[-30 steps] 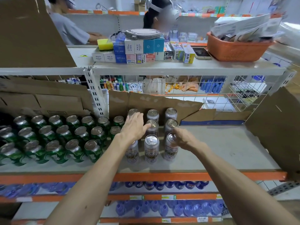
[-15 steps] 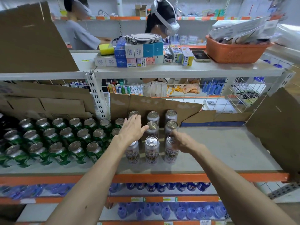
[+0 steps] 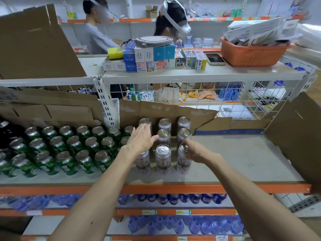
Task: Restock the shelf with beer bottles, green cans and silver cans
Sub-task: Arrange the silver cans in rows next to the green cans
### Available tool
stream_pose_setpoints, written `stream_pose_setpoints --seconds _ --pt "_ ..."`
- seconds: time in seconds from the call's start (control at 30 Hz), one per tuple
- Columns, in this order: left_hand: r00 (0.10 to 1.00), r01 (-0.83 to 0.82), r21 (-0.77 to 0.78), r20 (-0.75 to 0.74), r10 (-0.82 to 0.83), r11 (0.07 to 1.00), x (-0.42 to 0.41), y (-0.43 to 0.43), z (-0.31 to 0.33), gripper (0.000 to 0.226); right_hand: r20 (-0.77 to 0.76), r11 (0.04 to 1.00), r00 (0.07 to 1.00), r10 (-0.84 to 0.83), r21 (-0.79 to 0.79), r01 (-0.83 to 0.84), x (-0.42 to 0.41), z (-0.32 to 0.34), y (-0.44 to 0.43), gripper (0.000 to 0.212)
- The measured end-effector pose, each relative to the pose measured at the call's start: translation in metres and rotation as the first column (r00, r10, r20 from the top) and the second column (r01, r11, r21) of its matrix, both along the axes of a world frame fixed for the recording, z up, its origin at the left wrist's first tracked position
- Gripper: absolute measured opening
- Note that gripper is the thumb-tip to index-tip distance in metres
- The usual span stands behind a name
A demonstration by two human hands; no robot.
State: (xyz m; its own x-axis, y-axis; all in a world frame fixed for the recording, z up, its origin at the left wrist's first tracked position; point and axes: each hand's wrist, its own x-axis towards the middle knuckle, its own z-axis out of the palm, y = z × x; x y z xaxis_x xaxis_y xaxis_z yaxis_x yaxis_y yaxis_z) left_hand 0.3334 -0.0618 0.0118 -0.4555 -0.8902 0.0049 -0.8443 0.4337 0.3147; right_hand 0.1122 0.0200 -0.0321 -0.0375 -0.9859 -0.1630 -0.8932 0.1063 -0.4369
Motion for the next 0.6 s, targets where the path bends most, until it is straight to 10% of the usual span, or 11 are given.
stream_pose_setpoints --seconds 0.6 --pt "1.0 -0.021 0.006 -0.007 0.021 1.0 -0.0027 0.0005 0.0045 0.051 -0.158 0.998 0.986 0.05 -0.033 -0.056 0.0009 -0.0051 -0.0043 0.027"
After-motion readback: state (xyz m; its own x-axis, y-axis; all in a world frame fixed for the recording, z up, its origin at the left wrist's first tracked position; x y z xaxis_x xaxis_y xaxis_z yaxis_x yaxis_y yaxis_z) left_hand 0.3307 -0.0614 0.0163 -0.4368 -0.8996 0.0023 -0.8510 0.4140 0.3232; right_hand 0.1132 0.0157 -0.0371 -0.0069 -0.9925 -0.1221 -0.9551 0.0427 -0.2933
